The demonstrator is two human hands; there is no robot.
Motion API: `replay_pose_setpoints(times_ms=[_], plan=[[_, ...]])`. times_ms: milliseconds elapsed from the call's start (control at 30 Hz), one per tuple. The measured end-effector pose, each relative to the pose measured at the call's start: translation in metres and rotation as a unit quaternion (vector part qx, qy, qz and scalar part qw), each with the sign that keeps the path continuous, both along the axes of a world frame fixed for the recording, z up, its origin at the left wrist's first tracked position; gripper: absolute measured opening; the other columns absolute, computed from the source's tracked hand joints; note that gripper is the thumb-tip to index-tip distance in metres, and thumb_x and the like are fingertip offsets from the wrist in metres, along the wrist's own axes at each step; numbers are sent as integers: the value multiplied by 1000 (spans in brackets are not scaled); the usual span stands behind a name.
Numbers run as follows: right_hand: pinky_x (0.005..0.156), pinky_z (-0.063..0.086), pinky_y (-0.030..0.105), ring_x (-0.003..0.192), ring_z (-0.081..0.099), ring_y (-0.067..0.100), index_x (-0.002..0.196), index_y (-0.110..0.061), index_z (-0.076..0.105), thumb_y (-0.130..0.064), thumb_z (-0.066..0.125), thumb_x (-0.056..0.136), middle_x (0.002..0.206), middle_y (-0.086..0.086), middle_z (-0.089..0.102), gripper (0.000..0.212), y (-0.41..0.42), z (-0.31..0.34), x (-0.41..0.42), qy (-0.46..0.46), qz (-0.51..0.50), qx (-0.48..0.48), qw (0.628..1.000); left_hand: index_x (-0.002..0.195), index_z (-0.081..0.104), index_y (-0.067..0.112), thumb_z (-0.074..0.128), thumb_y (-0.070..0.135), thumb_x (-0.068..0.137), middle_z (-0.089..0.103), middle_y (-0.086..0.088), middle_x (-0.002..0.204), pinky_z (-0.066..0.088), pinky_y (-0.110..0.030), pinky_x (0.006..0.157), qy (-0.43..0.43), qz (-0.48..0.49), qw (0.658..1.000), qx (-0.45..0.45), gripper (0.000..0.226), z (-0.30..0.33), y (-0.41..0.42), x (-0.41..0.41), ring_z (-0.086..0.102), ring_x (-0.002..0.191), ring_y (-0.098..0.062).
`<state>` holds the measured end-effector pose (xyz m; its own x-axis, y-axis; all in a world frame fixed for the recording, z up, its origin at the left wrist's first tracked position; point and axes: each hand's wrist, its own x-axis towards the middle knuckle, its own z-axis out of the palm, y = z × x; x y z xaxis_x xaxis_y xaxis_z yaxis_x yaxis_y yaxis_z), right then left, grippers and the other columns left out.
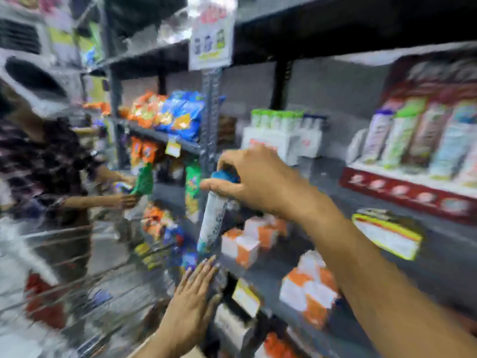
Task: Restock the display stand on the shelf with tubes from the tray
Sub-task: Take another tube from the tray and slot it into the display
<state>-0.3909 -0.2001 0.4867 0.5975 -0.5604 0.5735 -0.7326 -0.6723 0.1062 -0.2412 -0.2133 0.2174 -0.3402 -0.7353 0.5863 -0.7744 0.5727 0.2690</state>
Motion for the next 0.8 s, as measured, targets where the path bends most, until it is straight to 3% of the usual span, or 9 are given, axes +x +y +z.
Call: replay_pose_setpoints(times_ms=[133, 267, 433, 533, 667, 800], plan=[[60, 41, 34, 69, 56, 29, 68, -12, 65, -64, 57, 77, 65, 9, 62, 53, 44, 69, -89, -4, -142, -65, 988, 132, 47, 1, 31, 43, 94, 45, -16, 140, 11, -32, 112, 9, -100, 993, -68, 59, 73, -10, -108, 36, 133, -30], [53, 35, 32, 56, 52, 24, 54, -8, 56, -72, 61, 67, 49, 7, 52, 66, 89, 116, -175, -16, -268, -13, 963, 140, 35, 5, 38, 38, 93, 29, -10, 149, 18, -42, 110, 37, -195, 970, -137, 58, 125, 12, -211, 21, 139, -17], [48, 33, 30, 51, 45, 22, 51, -9, 47, -82, 57, 60, 48, 4, 46, 74, 152, 151, -271, 22, -428, 6, 904, 143, 33, 13, 30, 45, 94, 20, -4, 155, 15, -43, 111, 24, -270, 948, -167, 58, 160, 55, -314, 15, 142, -19], [44, 28, 28, 45, 41, 18, 45, -12, 38, -89, 54, 51, 43, -1, 40, 79, 190, 157, -324, -6, -490, -23, 871, 144, 32, 19, 24, 52, 94, 15, 5, 156, 10, -37, 113, 6, -290, 942, -168, 60, 168, 72, -357, 9, 142, -12], [47, 36, 27, 49, 52, 17, 46, -14, 50, -93, 51, 44, 47, -2, 53, 79, 223, 157, -388, -54, -545, -39, 836, 141, 38, 18, 13, 60, 89, 23, 3, 154, 7, -30, 115, -3, -294, 946, -137, 71, 171, 80, -398, 17, 141, -12], [46, 30, 26, 49, 48, 16, 45, -18, 44, -96, 46, 44, 50, -3, 49, 77, 234, 153, -442, -65, -584, -60, 807, 134, 49, 18, 19, 58, 93, 44, -2, 145, 25, -35, 111, -19, -255, 960, -111, 65, 176, 83, -429, 37, 134, -18]])
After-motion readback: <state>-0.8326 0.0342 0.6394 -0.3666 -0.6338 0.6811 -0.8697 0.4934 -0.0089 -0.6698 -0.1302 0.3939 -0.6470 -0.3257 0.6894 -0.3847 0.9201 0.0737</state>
